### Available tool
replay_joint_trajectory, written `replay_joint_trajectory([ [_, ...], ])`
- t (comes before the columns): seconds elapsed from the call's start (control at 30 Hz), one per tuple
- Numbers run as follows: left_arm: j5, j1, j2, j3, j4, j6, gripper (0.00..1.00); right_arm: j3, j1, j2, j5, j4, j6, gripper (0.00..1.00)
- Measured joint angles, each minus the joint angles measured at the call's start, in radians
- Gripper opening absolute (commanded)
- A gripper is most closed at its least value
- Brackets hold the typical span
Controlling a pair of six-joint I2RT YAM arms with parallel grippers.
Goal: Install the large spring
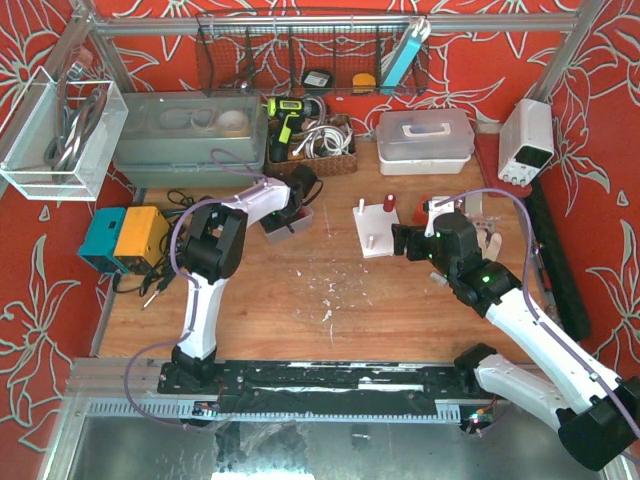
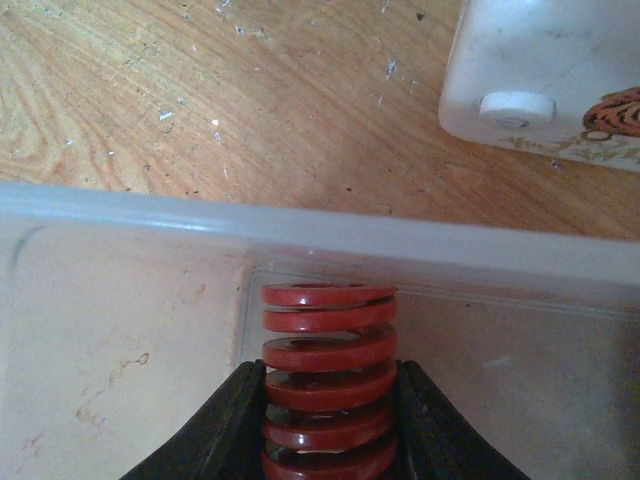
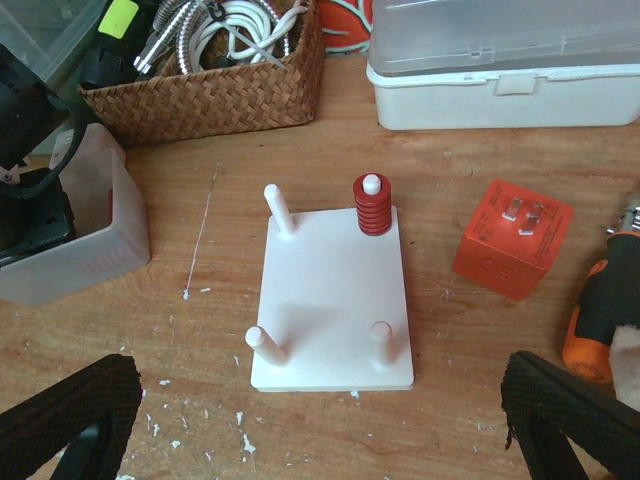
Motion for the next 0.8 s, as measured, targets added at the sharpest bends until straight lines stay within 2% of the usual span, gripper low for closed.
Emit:
replay_joint_trajectory([
  [0.2,0.007,-0.002,-0.051,-0.034,0.013,0.035,0.18,-0.004,0.000,0.000,0.005,0.003,0.000,0.99],
  [0.47,0.007,-0.054,-0.322,-0.154,0.133,0.169,0.15,-0.037,0.000,-0.031,0.029,0.009,0.000,0.99],
  [0.6,0.048,-0.097,-0.513,-0.286,0.303,0.296,0.14,-0.037,0.000,-0.027,0.045,0.016,0.001,0.99],
  [0.8,0.189,-0.199,-0.816,-0.632,0.733,0.521,0.09,-0.015,-0.003,0.001,0.056,-0.029,0.006,0.99],
])
